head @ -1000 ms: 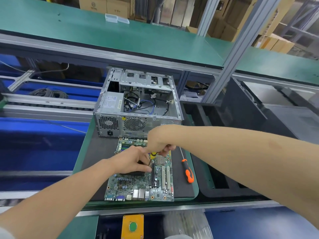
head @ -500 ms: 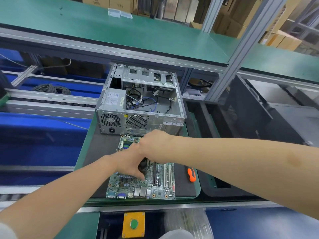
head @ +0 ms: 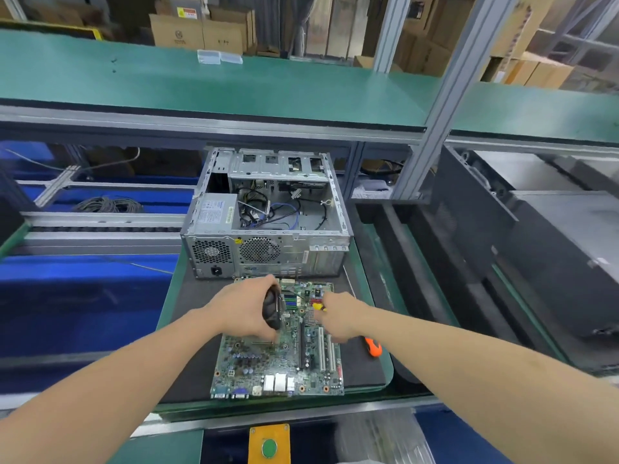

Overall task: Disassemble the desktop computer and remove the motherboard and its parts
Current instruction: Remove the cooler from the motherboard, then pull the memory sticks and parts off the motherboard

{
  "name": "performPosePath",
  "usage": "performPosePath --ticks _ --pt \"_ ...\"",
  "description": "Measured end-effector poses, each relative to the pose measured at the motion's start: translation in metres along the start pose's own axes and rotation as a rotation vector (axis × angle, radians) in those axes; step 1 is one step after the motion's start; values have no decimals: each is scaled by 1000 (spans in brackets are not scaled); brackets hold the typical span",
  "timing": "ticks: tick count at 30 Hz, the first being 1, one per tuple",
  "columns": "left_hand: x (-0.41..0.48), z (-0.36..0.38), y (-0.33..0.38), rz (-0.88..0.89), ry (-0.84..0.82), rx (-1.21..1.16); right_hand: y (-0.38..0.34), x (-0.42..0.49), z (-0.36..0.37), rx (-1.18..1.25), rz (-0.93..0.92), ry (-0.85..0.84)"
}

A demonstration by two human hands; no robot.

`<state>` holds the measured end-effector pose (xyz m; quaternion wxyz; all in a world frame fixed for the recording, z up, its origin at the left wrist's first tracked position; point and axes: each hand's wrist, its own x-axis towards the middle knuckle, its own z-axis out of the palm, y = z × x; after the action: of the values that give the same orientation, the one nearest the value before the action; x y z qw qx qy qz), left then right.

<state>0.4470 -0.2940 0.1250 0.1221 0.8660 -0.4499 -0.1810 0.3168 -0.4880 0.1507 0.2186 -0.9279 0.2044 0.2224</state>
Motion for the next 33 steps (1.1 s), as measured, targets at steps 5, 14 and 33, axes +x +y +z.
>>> performPosePath --ticks 5,14,33 --pt "11 -23 10 -129 -8 -268 9 11 19 193 52 -59" --pt "43 2 68 -494 -282 -1231 63 -9 8 551 -5 472" --pt "253 100 342 -445 -122 -1591 314 -1 -149 -377 -118 226"
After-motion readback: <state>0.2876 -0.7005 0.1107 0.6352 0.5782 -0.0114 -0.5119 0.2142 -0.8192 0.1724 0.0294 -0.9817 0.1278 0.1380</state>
